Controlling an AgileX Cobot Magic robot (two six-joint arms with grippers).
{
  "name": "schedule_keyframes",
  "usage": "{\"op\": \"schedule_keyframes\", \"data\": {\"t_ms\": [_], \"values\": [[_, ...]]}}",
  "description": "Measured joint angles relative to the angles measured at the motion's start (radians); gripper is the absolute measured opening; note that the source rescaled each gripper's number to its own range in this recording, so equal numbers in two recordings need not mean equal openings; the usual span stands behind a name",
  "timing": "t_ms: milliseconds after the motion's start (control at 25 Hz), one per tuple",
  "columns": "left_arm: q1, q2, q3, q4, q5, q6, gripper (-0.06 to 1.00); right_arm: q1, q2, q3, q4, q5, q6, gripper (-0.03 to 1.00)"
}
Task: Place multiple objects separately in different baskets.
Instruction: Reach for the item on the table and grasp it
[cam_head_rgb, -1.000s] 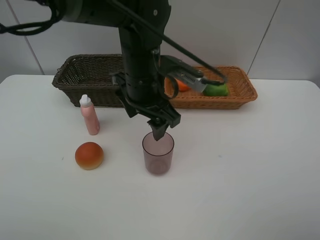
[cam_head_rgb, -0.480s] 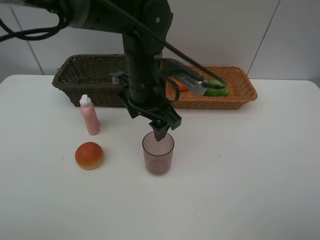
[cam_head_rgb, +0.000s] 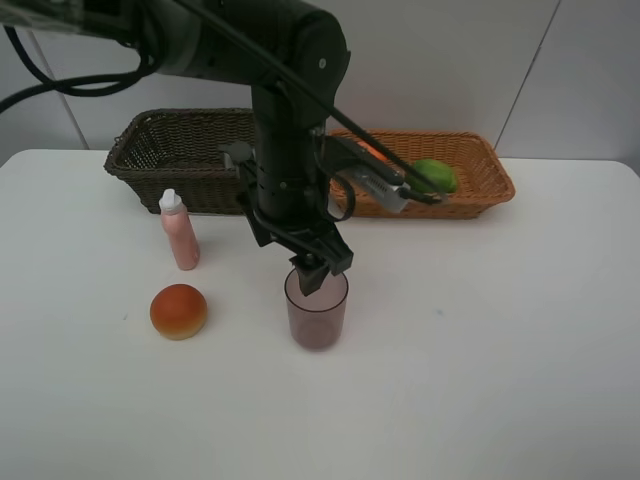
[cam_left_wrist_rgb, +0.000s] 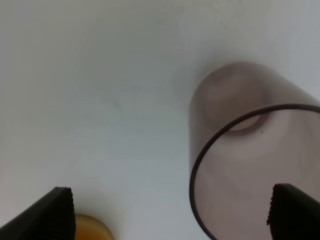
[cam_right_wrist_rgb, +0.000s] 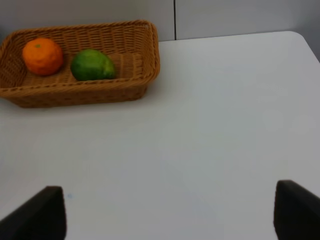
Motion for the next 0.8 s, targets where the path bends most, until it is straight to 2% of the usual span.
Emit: {"op": "schedule_keyframes", "data": {"t_ms": [240,800], "values": [[0.0,0.008,0.0,0.0,-0.056,0.001,1.0,0.0,0.0,0.0,0.0,0.0,0.0,0.84],[0.0,0.068,0.0,0.0,-0.078,0.011,1.0,0.0,0.0,0.0,0.0,0.0,0.0,0.84]]}}
